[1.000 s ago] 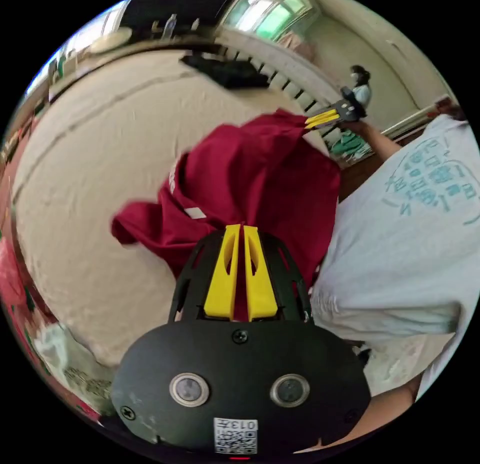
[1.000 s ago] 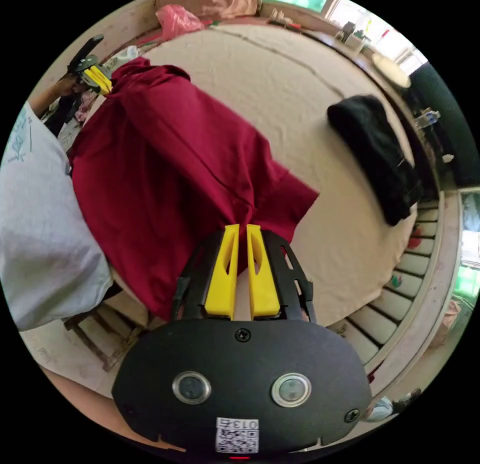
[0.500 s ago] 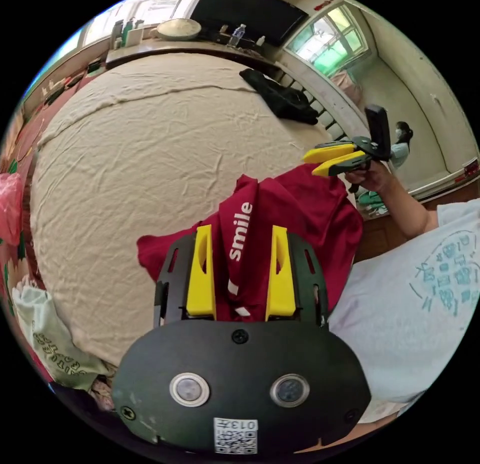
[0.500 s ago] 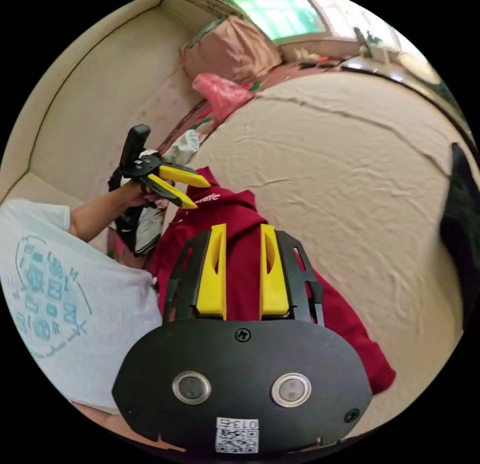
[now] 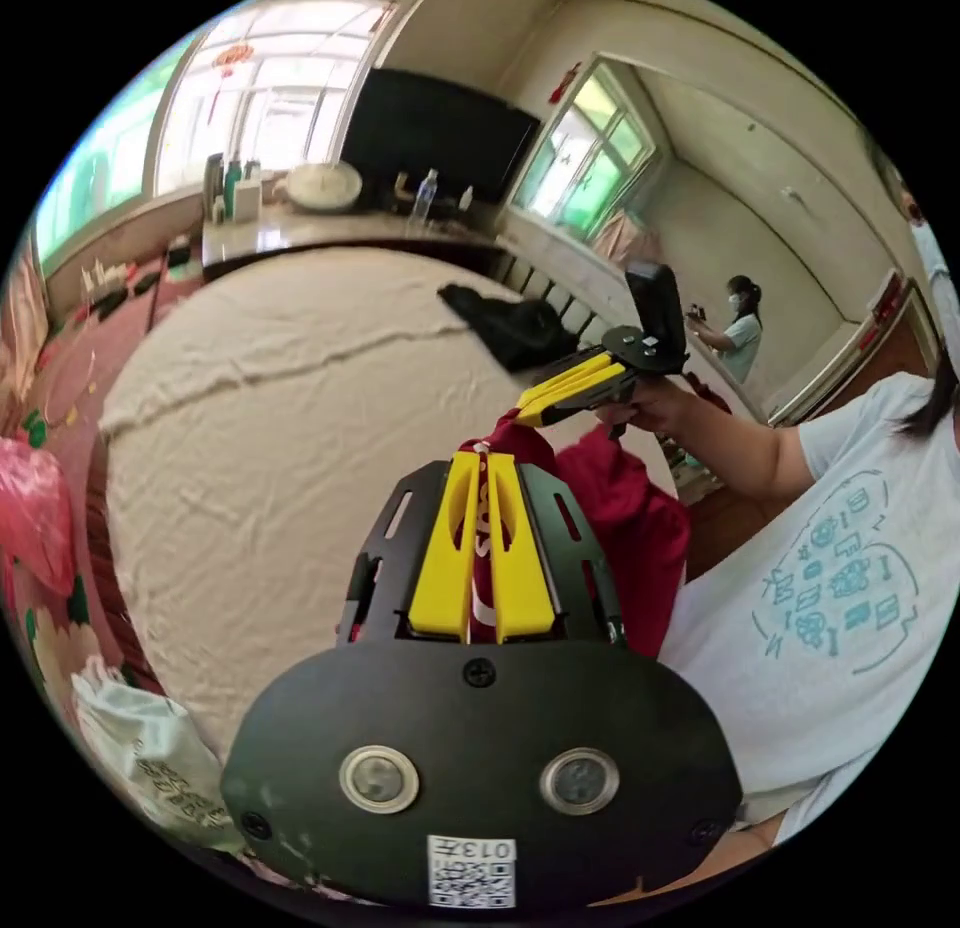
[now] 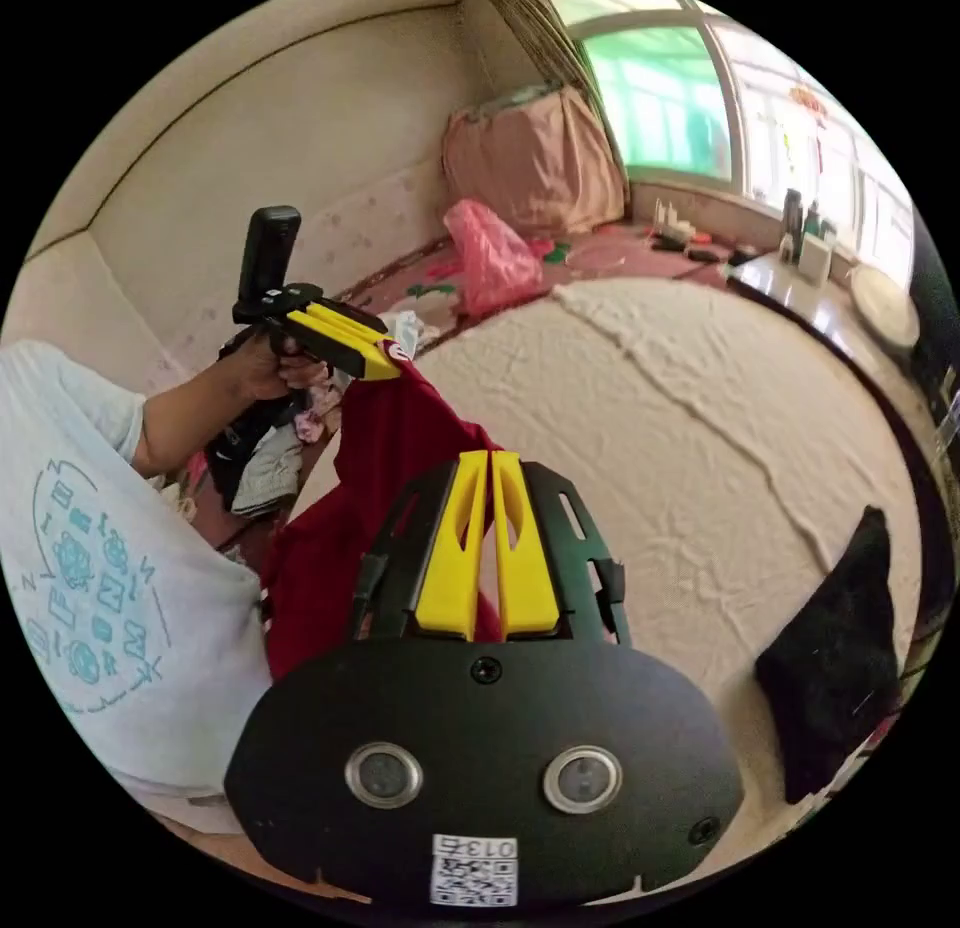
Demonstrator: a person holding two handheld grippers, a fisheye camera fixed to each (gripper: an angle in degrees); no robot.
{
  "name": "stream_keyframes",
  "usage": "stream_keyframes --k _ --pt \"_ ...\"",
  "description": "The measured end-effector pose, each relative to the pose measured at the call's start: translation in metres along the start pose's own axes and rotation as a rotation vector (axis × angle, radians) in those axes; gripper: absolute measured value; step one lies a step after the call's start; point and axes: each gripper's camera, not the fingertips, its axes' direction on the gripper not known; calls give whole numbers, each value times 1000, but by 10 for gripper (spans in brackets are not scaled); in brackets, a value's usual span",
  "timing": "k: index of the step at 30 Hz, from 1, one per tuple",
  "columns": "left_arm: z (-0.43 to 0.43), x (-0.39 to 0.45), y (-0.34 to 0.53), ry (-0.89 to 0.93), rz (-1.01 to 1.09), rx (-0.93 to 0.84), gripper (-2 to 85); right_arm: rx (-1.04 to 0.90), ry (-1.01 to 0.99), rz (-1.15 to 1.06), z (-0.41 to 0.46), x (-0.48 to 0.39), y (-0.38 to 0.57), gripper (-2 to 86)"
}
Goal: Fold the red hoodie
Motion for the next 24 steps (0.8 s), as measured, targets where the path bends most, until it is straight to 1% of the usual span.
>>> stream_keyframes --k 2,3,4,5,6,7,8,10,11,13,15,17,18,20,21,23,24 --pt "-13 -4 -18 -55 61 65 4 138 157 -103 -20 0 -20 8" --pt "-15 -8 -32 -124 92 88 5 170 204 -124 -21 2 -25 8" --pt "-13 -12 -47 -204 117 115 7 220 295 -151 -19 7 -36 9" --pt "-9 -16 -54 -247 121 124 9 239 392 -147 -11 18 -49 10" --pt "3 -27 -70 -333 110 106 12 238 438 -144 -5 25 -56 11" --pt "20 -45 -85 -423 38 52 17 204 510 -121 9 41 -70 14" --pt "28 -55 -90 -458 4 21 20 124 574 -62 24 62 -82 20" --pt "49 -93 -97 -557 -122 -118 42 1 599 23 40 94 -89 33" --pt "50 -101 -95 -566 -157 -138 49 -36 603 88 39 111 -86 43" --pt "40 -115 -71 -465 -241 -114 66 0 551 151 19 122 -71 55" --pt "38 -111 -45 -367 -219 -138 74 16 515 131 0 117 -46 66" --pt "44 -99 -13 -322 -189 -199 82 -26 453 72 -13 95 4 77" --pt "50 -90 8 -290 -177 -264 98 -42 438 56 -14 87 18 79" --pt "58 -77 40 -274 -184 -320 118 -151 400 41 -10 56 77 90" --pt "65 -67 56 -250 -184 -356 128 -181 389 42 -8 48 90 98" --pt "75 -55 72 -257 -189 -368 140 -299 341 87 3 20 136 124" --pt "83 -48 77 -251 -185 -384 143 -319 331 94 6 13 144 129"
